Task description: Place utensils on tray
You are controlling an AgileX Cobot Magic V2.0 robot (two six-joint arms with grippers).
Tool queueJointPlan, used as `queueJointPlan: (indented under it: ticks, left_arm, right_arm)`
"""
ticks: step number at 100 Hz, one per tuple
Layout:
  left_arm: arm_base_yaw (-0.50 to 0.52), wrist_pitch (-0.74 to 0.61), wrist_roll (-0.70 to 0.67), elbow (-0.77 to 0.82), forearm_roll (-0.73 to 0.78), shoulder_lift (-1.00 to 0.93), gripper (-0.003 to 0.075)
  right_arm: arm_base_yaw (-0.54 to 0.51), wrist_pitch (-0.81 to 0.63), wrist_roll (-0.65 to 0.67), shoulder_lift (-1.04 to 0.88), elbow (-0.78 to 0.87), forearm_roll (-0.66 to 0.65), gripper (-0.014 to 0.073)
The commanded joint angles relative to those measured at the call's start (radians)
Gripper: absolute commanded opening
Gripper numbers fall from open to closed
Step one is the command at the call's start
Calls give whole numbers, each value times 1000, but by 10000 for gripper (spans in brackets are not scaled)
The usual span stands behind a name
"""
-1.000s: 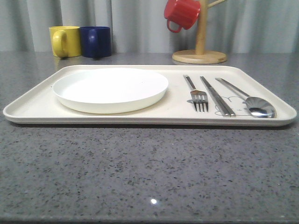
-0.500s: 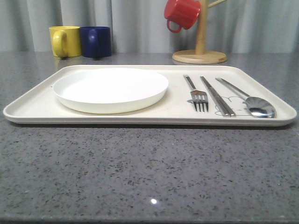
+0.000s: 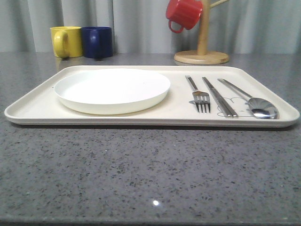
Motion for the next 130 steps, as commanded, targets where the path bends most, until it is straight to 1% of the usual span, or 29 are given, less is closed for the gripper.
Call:
queueJointPlan:
  ticks: [1, 3, 7, 39, 49, 58, 67, 73, 80, 130]
  left_arm:
    - [-5, -79, -233, 2, 222, -15, -18]
    - [-5, -79, -268, 12, 259, -24, -18]
    - [-5, -79, -294, 34, 288, -46, -18]
    - [-5, -79, -294, 243, 292, -286, -18]
    - [6, -79, -294, 302, 292, -323, -18]
    - [39, -85, -296, 337, 282, -321, -18]
    - [73, -103, -297, 358, 277, -321, -18]
    - [89, -137, -297, 371, 277, -321, -18]
    - [100, -137, -297, 371, 277, -321, -18]
    - [103, -137, -297, 371, 274, -321, -18]
  right_arm:
    - [-5, -69, -11, -22, -18, -3, -68]
    - [-5, -69, -11, -22, -18, -3, -68]
    - [-5, -69, -11, -22, -18, -3, -68]
    - [-5, -69, -11, -22, -18, -3, -68]
    - [-5, -69, -11, -22, -18, -3, -68]
    - [-5, -69, -11, -22, -18, -3, -68]
    - [-5, -69, -11, -22, -18, -3, -68]
    - [-5, -69, -11, -22, -18, -3, -68]
    - [-5, -69, -11, -22, -18, -3, -68]
    - [-5, -69, -11, -22, -18, -3, -68]
